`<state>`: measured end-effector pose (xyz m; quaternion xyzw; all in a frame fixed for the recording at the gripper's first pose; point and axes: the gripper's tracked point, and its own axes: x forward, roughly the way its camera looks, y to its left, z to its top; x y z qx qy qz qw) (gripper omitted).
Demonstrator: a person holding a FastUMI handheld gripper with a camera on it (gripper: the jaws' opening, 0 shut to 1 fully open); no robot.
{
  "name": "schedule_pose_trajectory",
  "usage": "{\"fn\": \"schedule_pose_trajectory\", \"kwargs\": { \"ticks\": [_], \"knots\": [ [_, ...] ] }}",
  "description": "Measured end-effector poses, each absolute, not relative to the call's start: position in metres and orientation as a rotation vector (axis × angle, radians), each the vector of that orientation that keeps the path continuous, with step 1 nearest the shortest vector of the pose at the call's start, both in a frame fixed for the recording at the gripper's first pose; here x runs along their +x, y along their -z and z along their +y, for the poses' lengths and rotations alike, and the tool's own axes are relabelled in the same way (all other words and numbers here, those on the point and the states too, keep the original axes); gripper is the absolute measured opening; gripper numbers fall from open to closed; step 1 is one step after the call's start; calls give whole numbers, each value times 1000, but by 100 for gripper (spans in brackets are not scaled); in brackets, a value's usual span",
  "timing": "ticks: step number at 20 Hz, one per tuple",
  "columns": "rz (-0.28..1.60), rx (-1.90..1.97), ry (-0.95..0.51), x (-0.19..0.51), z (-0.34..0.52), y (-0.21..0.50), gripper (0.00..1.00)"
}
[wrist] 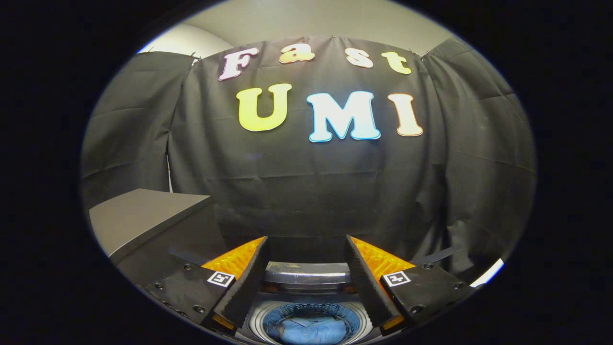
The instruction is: Put the clothes into the washing machine and then close the washing machine lid.
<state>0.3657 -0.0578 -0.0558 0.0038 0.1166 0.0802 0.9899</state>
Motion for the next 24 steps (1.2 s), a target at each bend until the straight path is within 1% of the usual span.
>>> {"fn": "schedule_pose_trajectory", "kwargs": {
  "ticks": [11, 20, 24],
  "knots": [
    [228, 2, -170, 337, -59, 71, 97],
    [379, -8, -184, 269, -68, 153, 97],
    [386, -29, -208, 237, -71, 161, 97]
  ]
}}
